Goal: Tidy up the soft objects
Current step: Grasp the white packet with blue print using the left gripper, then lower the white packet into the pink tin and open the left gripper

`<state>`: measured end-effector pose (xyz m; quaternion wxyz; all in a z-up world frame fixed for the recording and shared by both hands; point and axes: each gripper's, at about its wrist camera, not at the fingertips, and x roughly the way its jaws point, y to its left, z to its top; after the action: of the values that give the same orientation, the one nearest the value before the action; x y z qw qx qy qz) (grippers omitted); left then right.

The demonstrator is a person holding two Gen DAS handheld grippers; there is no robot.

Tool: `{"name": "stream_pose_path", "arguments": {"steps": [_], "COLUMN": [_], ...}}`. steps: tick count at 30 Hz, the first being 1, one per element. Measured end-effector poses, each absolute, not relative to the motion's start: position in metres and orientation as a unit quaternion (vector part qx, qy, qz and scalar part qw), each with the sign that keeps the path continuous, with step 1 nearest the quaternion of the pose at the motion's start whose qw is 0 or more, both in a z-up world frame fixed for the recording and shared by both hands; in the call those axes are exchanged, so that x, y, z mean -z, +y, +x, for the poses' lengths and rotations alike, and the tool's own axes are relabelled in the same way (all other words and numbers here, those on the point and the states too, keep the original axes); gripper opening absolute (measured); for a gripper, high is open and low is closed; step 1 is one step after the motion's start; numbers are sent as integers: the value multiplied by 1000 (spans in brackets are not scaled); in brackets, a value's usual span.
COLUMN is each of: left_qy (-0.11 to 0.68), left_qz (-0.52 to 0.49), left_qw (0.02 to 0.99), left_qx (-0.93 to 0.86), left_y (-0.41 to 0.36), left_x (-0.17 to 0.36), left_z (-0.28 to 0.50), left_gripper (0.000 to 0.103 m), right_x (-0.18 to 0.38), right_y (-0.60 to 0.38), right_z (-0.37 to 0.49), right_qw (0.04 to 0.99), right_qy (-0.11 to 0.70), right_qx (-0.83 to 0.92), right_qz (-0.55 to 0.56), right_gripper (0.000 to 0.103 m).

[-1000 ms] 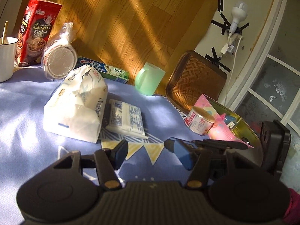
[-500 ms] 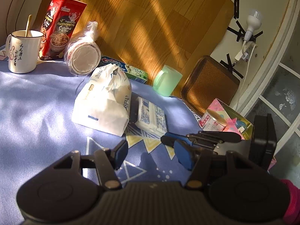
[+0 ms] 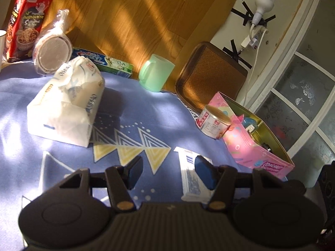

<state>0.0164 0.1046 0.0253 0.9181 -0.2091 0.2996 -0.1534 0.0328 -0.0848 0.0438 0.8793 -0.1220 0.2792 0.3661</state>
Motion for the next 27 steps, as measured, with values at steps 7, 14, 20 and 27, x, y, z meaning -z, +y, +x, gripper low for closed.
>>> {"name": "stream_pose_path", "arguments": {"steps": [7,14,20,27], "left_qy": [345,374,327,275], "left_qz": [-196,-164,-147,-76], "left_qw": [897,890,896,899], "left_qx": [196,202,262,333], "left_y": [58,21,-15,-116], "left_x": [-13,-6,-54,-99], "left_z": [47,63,78,119], "left_gripper": [56,46,46,46], "right_x": [-37,-22,-49,-69], "right_y": [-92,-74,-120,-194], "right_z": [44,62,45,60], "right_qw": [898,908,952,984], "right_qy": [274,277,182,126], "right_qx": [-339,-311,-246,-121], "right_qz": [-62,-48,-31,-29], "right_gripper": [83,67,67,66]}}
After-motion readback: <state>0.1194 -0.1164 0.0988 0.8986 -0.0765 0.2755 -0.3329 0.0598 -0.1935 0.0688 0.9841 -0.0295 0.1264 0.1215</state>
